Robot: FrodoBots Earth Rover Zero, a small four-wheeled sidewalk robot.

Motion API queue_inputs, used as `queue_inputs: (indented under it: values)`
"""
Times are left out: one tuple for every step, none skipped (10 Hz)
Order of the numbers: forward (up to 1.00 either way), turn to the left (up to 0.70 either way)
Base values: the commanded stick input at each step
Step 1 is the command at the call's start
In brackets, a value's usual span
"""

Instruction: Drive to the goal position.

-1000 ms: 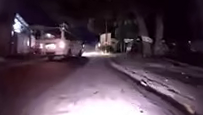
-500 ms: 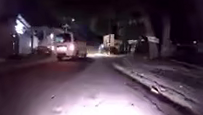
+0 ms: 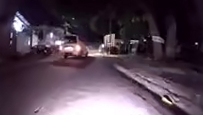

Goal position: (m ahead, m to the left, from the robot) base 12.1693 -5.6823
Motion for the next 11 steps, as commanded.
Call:
queue_inputs:
  values:
    - [0.7, 0.0]
    - [0.7, 0.0]
    - [0.7, 0.0]
    - [0.7, 0.0]
    - [0.7, 0.0]
    - [0.7, 0.0]
    - [0.7, 0.0]
    - [0.7, 0.0]
    - [0.7, 0.0]
    - [0.7, 0.0]
    - [0.7, 0.22]
